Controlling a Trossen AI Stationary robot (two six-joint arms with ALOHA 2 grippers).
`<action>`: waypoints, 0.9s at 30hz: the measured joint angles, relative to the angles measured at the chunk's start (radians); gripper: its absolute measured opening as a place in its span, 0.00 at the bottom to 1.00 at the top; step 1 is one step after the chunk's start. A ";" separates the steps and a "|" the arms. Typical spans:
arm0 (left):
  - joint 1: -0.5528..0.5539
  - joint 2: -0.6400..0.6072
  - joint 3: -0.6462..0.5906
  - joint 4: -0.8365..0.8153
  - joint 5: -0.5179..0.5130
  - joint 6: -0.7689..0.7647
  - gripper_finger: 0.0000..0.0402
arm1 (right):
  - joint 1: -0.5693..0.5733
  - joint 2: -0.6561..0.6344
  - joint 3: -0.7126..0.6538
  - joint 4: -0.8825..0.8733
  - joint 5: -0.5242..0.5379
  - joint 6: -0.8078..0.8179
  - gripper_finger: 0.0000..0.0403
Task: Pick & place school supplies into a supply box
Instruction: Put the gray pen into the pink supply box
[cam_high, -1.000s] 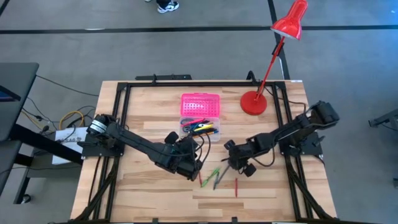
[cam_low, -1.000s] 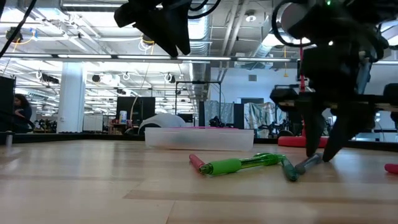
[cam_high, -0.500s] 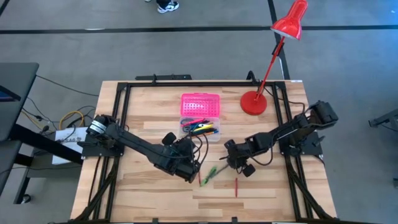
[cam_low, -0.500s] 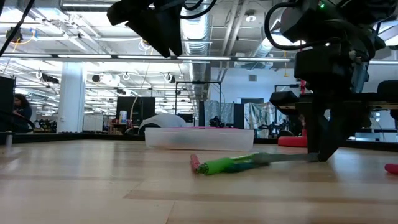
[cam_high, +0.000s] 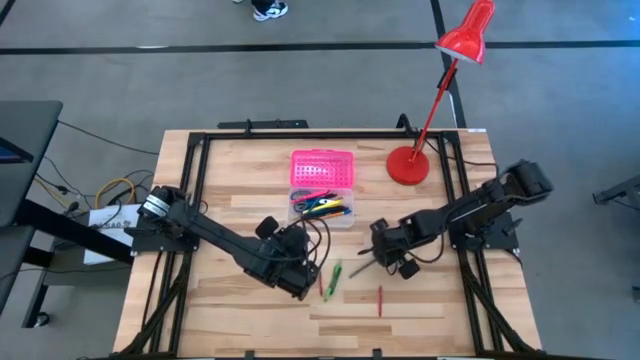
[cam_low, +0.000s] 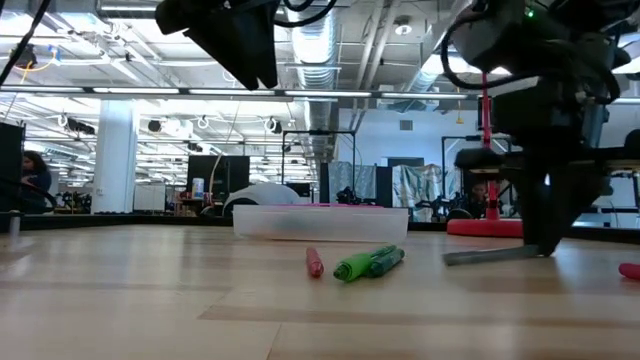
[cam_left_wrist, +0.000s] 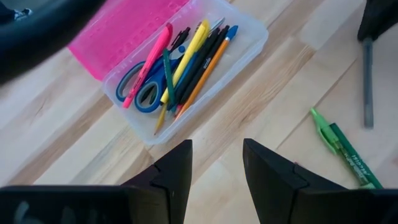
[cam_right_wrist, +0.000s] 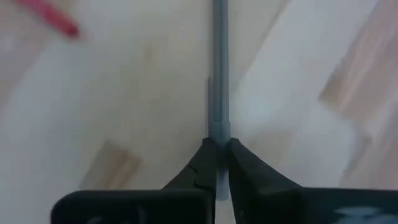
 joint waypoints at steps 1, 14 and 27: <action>-0.002 0.000 0.000 -0.002 -0.001 -0.006 0.34 | -0.004 -0.017 -0.001 -0.028 0.006 0.000 0.01; -0.010 0.000 0.000 0.000 -0.051 -0.036 0.34 | -0.123 -0.263 -0.005 -0.281 0.048 0.061 0.01; -0.010 0.000 0.000 -0.082 -0.072 -0.168 0.34 | -0.249 -0.364 0.072 -0.186 0.173 0.131 0.01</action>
